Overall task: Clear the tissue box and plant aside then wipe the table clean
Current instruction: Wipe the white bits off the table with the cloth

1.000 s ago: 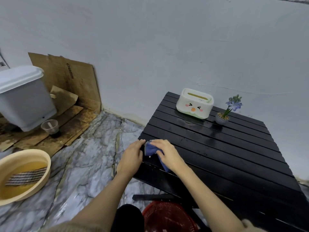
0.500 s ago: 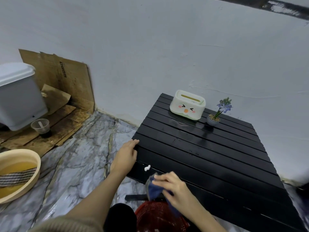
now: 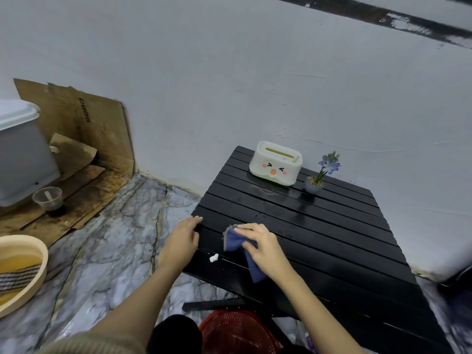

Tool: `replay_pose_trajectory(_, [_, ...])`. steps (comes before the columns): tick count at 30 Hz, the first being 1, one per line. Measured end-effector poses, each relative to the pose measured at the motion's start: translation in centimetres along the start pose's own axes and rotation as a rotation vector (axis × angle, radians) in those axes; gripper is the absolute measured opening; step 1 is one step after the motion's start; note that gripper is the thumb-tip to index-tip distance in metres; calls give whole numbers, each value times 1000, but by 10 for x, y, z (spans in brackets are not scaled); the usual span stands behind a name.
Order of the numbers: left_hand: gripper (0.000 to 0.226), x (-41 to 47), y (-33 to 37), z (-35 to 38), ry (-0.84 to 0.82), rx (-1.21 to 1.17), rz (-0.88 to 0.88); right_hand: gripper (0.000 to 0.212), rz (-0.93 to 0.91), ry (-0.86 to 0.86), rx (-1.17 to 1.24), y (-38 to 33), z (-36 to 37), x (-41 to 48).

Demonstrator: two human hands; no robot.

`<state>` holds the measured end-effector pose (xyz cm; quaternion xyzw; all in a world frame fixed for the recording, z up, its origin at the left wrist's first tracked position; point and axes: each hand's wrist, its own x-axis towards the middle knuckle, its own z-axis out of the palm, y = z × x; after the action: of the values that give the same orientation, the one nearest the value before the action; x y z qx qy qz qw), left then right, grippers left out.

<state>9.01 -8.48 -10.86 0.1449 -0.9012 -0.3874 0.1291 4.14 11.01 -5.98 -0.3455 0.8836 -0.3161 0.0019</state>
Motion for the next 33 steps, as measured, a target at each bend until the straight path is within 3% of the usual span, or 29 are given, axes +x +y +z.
replay_pose_trajectory(6, [46,1,-2,1,-13,-4,2,37,-39,-62,-73,-2,37,19])
replay_pose_trajectory(14, [46,2,-4,2,-23,20,20,37,-246,-162,-120,-7,28,-29])
replay_pose_trajectory(19, [47,2,-3,3,-33,31,34,36,-265,-178,-140,-7,8,-66])
replay_pose_trajectory(23, [46,2,-2,3,-26,36,38,37,-103,61,-100,8,-23,-77])
replay_pose_trajectory(28, [46,3,-5,4,-31,42,37,33,248,337,-108,57,-67,-88])
replay_pose_trajectory(30, [46,3,-6,5,-31,45,37,33,452,386,-136,89,-79,-101])
replay_pose_trajectory(33, [45,3,-7,6,-29,51,45,40,659,327,-231,116,-76,-116])
